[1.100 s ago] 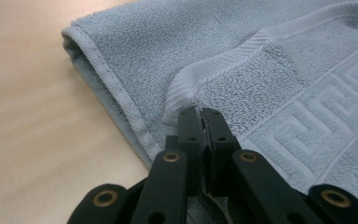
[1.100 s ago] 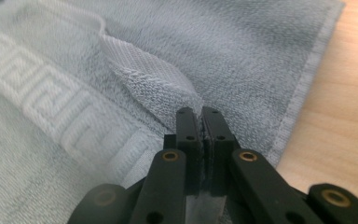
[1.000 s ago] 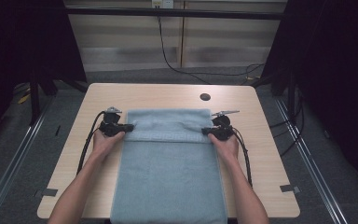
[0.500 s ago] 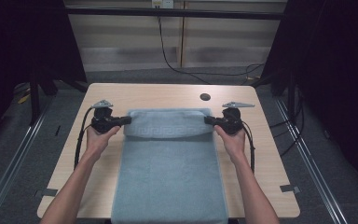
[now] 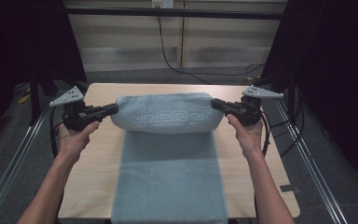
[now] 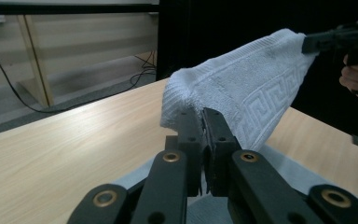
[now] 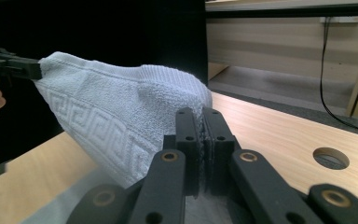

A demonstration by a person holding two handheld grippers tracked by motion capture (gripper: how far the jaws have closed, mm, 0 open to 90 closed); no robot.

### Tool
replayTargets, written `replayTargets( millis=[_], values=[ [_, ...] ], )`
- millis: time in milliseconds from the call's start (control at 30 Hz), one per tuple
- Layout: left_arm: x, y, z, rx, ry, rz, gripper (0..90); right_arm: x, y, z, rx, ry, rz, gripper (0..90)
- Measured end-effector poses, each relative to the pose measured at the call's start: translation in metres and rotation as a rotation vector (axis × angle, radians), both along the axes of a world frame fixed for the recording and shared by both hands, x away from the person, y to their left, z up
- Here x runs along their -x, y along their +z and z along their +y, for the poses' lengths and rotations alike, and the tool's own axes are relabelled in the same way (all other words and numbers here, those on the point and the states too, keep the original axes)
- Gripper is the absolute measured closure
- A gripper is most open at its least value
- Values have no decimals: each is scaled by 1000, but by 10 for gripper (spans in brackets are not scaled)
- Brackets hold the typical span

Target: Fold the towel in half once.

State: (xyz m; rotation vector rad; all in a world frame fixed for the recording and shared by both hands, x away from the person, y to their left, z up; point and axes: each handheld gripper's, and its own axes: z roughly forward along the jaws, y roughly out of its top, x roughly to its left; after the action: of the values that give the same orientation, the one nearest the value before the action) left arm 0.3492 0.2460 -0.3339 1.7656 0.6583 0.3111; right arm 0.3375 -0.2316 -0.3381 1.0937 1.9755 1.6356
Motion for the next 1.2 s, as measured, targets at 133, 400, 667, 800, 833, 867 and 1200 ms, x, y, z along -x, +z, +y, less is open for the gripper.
replayTargets(
  millis=[133,400,667,800,833,867,1200],
  values=[
    [19,4,-1,-20,-39,-3,871,25,15,-2,13,24,5,869],
    [58,-18,8,-46,-103,56,870,80,-5,-7,92,48,66,865],
    [92,-49,5,-101,-140,98,869,128,-29,2,161,70,108,861],
    [105,-84,3,-151,-130,147,862,141,-60,6,186,100,192,846],
    [106,-93,2,-158,-135,163,862,143,-67,7,194,105,212,844],
    [106,-101,2,-154,-135,188,861,145,-74,7,208,107,223,844],
    [121,-137,2,-157,-160,278,839,168,-124,2,272,156,325,808]
  ],
)
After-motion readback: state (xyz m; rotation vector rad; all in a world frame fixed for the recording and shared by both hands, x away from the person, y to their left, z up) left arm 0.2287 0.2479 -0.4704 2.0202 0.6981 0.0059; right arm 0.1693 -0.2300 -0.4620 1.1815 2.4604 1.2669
